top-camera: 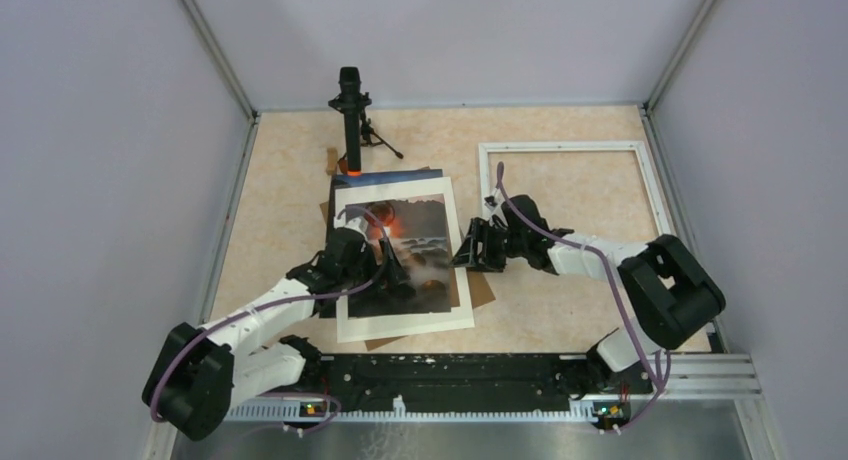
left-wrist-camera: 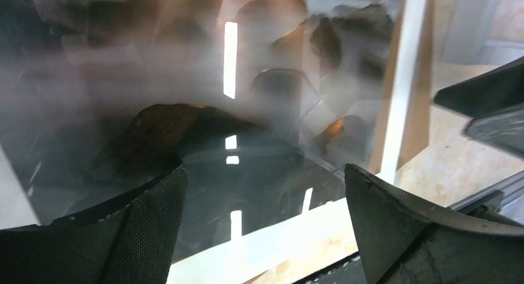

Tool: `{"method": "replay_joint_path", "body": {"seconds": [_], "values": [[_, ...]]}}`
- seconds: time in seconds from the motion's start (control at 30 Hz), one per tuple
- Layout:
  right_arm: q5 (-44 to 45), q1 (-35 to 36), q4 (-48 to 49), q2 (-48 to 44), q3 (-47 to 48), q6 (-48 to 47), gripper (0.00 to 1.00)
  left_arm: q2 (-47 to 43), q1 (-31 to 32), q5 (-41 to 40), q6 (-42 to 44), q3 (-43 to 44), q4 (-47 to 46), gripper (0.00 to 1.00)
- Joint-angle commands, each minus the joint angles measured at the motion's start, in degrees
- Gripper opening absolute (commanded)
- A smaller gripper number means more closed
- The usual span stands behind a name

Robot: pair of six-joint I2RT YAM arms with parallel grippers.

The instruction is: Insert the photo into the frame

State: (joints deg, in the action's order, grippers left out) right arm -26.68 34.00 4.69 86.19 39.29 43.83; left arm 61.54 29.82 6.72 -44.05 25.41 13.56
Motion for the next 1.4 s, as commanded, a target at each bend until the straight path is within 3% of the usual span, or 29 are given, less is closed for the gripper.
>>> {"method": "replay_joint_path", "body": {"seconds": [0.0,0.2,0.6,0.97,1.37], "values": [[-4.88,0.1,7.19,1.78,-2.65,2.81,0.59,-0.55,0.87,0.65,-4.1,-3.04,-6.92,0.98],[-3.81,0.1,7.96,-0.25,-7.2,2.24,0.59,0.74,0.89,-0.2,-5.54,-5.56,-7.64,0.98],[3.69,-0.73,-0.12,-8.89,-12.01,-0.98,0.66,1.66,0.87,-0.26,-5.12,-5.9,-6.76,0.98],[5.97,-1.65,4.4,-5.92,-12.73,-0.6,0.68,7.99,0.92,4.27,-5.09,-5.9,-11.4,0.98],[12.95,-1.79,-5.86,-11.08,-11.36,-4.02,0.69,11.36,1.02,6.77,-4.47,-5.34,-13.15,0.98]]}}
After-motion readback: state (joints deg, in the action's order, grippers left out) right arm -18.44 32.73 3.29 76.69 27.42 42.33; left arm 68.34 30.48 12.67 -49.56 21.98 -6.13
